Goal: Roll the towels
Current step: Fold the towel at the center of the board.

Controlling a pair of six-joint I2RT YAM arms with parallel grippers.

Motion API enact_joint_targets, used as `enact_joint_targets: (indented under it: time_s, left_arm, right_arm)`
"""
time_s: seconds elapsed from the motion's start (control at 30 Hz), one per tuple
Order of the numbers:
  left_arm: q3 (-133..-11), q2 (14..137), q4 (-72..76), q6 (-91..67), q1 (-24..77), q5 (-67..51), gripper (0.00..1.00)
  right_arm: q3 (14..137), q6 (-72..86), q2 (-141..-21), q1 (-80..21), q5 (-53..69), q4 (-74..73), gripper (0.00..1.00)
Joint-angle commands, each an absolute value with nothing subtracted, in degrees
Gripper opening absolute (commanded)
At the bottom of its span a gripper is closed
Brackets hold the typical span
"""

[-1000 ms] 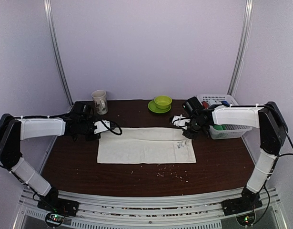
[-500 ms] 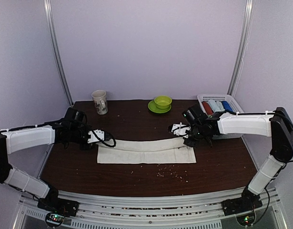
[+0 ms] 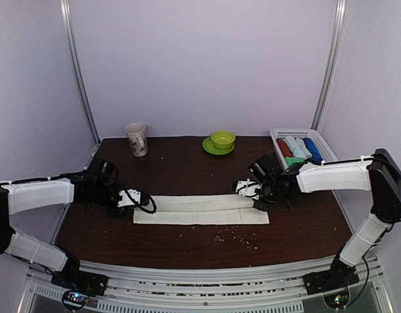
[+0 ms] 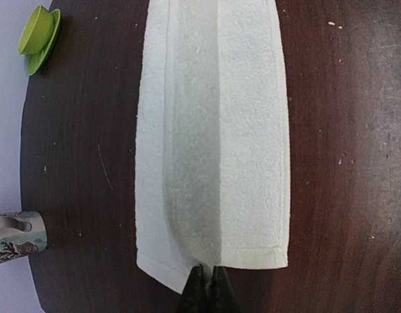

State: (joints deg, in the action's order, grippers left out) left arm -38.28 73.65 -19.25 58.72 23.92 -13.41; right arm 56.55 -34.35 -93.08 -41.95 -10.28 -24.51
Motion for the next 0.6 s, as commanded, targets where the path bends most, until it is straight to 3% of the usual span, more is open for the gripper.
enact_joint_targets:
  time_s: [0.0, 0.5, 0.57]
  left_arm:
    - [-37.13, 73.76, -19.33, 59.90, 23.55, -15.79, 0.00]
    - [-34.62, 74.45, -18.88, 62.42, 23.57, -17.49, 0.00]
    - [-34.38, 74.56, -18.88, 62.74, 23.51, -17.49, 0.05]
  right_arm:
    - [54.49, -35.25, -90.53, -43.55, -12.15, -22.80, 0.00]
    - [45.27, -38.58, -85.36, -47.29, -17.60, -13.47, 0.00]
    - [44.65, -38.97, -85.09, -47.37, -18.03, -12.96, 0.00]
